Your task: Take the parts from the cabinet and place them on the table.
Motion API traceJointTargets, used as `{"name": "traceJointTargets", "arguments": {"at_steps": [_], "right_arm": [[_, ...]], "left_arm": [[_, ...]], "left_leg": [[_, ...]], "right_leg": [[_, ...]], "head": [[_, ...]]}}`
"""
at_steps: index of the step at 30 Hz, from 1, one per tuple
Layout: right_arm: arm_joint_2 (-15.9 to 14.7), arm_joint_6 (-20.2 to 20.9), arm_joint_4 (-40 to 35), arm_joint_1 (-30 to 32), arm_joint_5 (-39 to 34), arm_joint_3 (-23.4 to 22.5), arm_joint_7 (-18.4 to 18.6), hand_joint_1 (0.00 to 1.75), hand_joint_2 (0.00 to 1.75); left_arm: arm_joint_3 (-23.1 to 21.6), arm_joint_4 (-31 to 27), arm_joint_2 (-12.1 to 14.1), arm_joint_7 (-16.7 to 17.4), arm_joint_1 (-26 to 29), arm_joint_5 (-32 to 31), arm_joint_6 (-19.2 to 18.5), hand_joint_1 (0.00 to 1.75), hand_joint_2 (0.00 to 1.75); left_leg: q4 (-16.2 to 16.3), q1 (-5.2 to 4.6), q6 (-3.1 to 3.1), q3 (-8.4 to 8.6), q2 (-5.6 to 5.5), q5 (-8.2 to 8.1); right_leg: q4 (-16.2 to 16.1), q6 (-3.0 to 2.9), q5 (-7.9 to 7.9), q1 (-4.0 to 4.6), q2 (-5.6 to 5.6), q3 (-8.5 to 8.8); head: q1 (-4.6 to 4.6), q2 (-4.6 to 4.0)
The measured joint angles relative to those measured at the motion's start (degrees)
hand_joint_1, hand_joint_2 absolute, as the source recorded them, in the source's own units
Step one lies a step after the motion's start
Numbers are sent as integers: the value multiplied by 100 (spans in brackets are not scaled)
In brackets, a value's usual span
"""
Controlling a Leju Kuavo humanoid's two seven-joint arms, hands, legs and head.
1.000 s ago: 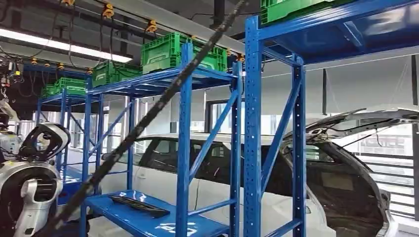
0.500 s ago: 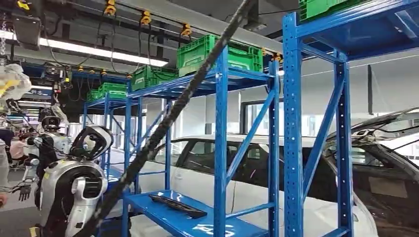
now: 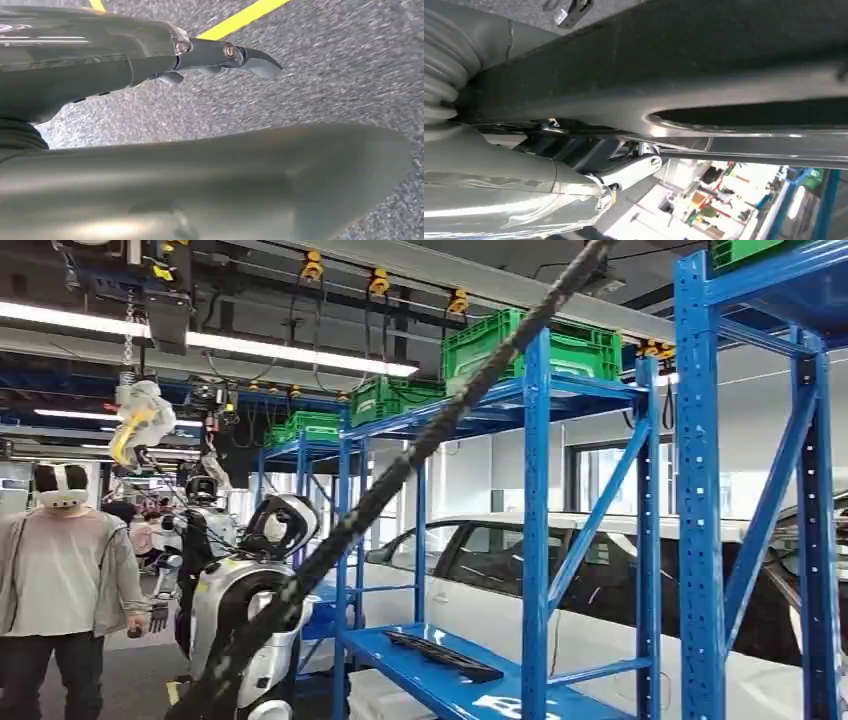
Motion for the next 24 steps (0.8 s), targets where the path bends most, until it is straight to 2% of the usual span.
{"name": "traceJointTargets", "arguments": {"at_steps": [1,2,3,4,5,6,7,8,9,10,11,12,13,15,16,17,18,19,21,22,23,24], "right_arm": [[19,0,7,-16,-2,0,0,175,175],[28,0,7,-39,-2,0,0,175,175],[41,0,4,-54,-7,-2,-4,175,175],[39,0,4,-60,-7,-2,-4,175,175],[39,0,9,-55,-11,-2,-4,175,175],[37,0,9,-40,-22,-2,-4,175,175],[37,0,9,-26,-35,-2,-7,175,175],[37,9,9,-17,-54,-4,-15,175,175],[37,9,9,-17,-65,-4,-20,175,175],[37,9,9,-19,-77,-9,-26,175,175],[37,11,7,-21,-87,-13,-31,175,175],[37,17,7,-14,-100,-22,-39,175,175],[35,24,7,-13,-107,-26,-44,175,175],[35,26,7,-9,-122,-26,-46,175,175],[39,28,-2,-9,-131,-33,-50,175,175],[39,30,-4,-5,-138,-39,-50,175,175],[39,35,-4,-5,-148,-44,-52,175,175],[35,35,-2,0,-153,-48,-55,175,175],[15,44,13,37,-155,-48,-46,175,175],[9,44,22,55,-155,-46,-44,175,175],[-4,44,26,62,-157,-48,-26,175,175],[-15,42,39,61,-164,-48,-2,175,175]], "left_arm": [[0,0,7,0,12,9,-2,0,175],[0,0,9,2,19,17,0,0,175],[0,0,17,7,6,22,7,0,175],[0,0,20,9,-10,24,11,0,175],[0,0,22,22,-13,28,13,0,175],[0,0,24,50,-10,31,26,0,175],[0,0,24,72,3,33,44,0,175],[0,0,24,113,13,31,59,0,175],[0,0,24,131,28,31,63,0,175],[0,0,24,140,35,31,70,0,175],[0,0,24,151,36,31,72,0,175],[0,0,-9,177,26,31,74,0,175],[0,0,-4,203,24,31,81,0,175],[0,0,-7,236,76,31,109,0,175],[0,0,-7,251,99,26,109,0,175],[0,0,-11,262,108,22,109,0,175],[0,0,-20,284,110,20,109,0,175],[0,0,-20,286,91,17,109,0,175],[0,0,-26,289,75,15,103,0,175],[0,0,-33,291,77,13,103,0,175],[0,0,-35,293,91,9,94,0,175],[0,0,-35,293,97,2,76,0,175]], "left_leg": [[-20,10,55,4,-41,23],[-24,24,81,3,-72,35],[-23,25,121,2,-110,40],[-23,20,146,1,-157,43],[-22,5,158,0,-214,44],[-21,-16,170,0,-269,45],[-20,-34,175,2,-330,46],[-19,-50,181,7,-394,47],[-18,-59,182,12,-458,48],[-18,-74,181,25,-528,49],[-18,-77,180,34,-589,49],[-13,-92,164,14,-636,58],[-4,-57,148,-6,-695,68],[-27,-23,88,-47,-777,107],[-39,-40,55,-52,-831,125],[6,-41,49,-68,-680,56],[183,-59,8,-159,-421,-95],[541,-42,-32,-328,-324,-301],[1458,6,-100,-764,-263,-665],[1685,40,-129,-872,-246,-684],[1617,71,-158,-831,-227,-585],[1284,95,-184,-662,-197,-379]], "right_leg": [[6,41,-30,-21,-13,5],[94,68,-149,-45,215,-17],[381,56,-358,-48,375,-127],[810,50,-586,-41,442,-312],[1287,47,-792,-34,467,-524],[1713,36,-924,-33,478,-724],[1881,22,-911,-30,485,-815],[1736,-6,-752,-17,492,-761],[1370,-43,-516,1,514,-602],[835,-102,-220,22,579,-360],[354,-172,20,47,729,-147],[192,-243,-6,40,926,-59],[107,-215,19,46,897,-45],[84,-224,2,73,815,-41],[27,-234,21,56,765,-23],[-49,-234,64,7,672,15],[-79,-262,79,13,633,27],[-79,-265,79,14,564,26],[-78,-261,72,13,409,19],[-77,-256,69,12,344,20],[-76,-243,61,8,292,24],[-68,-225,49,2,235,29]], "head": [[0,0],[-2,0],[-2,0],[-2,0],[-2,0],[0,0],[-2,0],[-2,0],[-2,0],[-2,0],[-2,0],[0,0],[0,0],[0,0],[-2,0],[0,0],[0,0],[0,0],[0,0],[0,0],[0,0],[0,0]]}}
